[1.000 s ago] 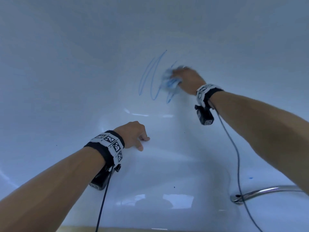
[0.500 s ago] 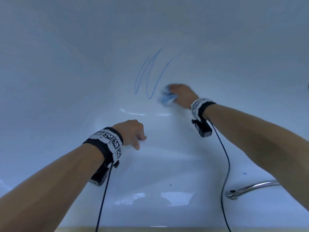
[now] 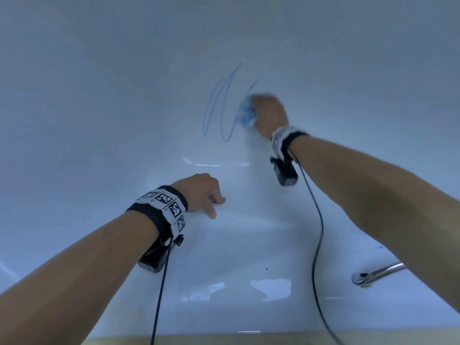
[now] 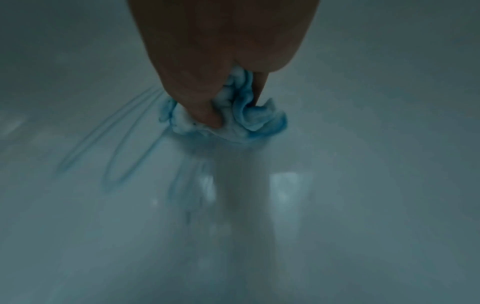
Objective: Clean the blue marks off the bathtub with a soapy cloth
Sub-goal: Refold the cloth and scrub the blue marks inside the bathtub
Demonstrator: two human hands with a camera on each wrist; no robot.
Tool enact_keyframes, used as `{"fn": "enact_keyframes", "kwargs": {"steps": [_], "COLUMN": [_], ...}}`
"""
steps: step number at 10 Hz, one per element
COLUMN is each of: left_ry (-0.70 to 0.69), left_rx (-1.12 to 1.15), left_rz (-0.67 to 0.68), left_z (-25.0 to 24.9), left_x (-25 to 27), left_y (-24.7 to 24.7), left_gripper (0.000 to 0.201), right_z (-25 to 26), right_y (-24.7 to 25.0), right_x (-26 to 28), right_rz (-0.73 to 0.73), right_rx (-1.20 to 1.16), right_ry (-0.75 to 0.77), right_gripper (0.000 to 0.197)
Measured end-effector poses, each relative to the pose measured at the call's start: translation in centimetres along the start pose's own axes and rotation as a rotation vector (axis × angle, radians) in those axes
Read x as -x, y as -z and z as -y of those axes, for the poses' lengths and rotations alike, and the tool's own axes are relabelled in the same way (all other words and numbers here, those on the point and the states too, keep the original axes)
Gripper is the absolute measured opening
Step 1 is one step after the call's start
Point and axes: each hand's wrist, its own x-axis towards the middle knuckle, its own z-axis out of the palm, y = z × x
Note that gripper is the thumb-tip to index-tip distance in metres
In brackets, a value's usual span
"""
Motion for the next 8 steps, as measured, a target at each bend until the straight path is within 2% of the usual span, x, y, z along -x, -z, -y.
{"fn": "enact_keyframes", "kwargs": {"steps": [1, 2, 3, 4, 5, 6, 7, 8], "left_ry": [0.003, 0.008, -0.001, -0.005, -0.010, -0.018, -0.043, -0.045], "left_rx": [0.000, 0.022, 0.045, 0.064, 0.064, 0.067, 0.064, 0.072], "left_rz": [0.009, -0.003, -0.007, -0.006, -0.008, -0.024, -0.035, -0.040], "left_z": [-0.1, 0.0, 0.4, 0.8, 0.9, 0.9, 0.8, 0.6], "left_x": [0.3, 0.5, 0.4, 0.0, -0.4, -0.5, -0.3, 0.1], "left_y": [0.1, 0.0, -0.2, -0.3, -0.2, -0.1, 0.0, 0.1], "left_gripper": [0.040, 0.040, 0.042, 0.043, 0.040, 0.035, 0.033, 0.036], "right_z": [1.2, 1.1, -0.7, -2.3, -4.2, -4.1, -3.0, 0.3], "right_y": [-2.9, -1.2, 2.7, 6.7, 8.1, 4.6, -1.2, -3.7], "right_x": [5.1, 5.2, 1.4, -3.6, -8.3, -10.3, -8.8, -4.0], "right_rz": [0.478, 0.596, 0.381, -0.022, -0.270, -0.264, -0.044, 0.156], "right_rx": [0.069, 0.216, 0.107, 0.104, 0.142, 0.150, -0.079, -0.441], "right_ry": [0.179, 0.444, 0.283, 0.070, -0.115, -0.186, 0.213, 0.689], "right_gripper": [0.016, 0.020, 0.024, 0.045, 0.062, 0.070, 0.028, 0.030]}}
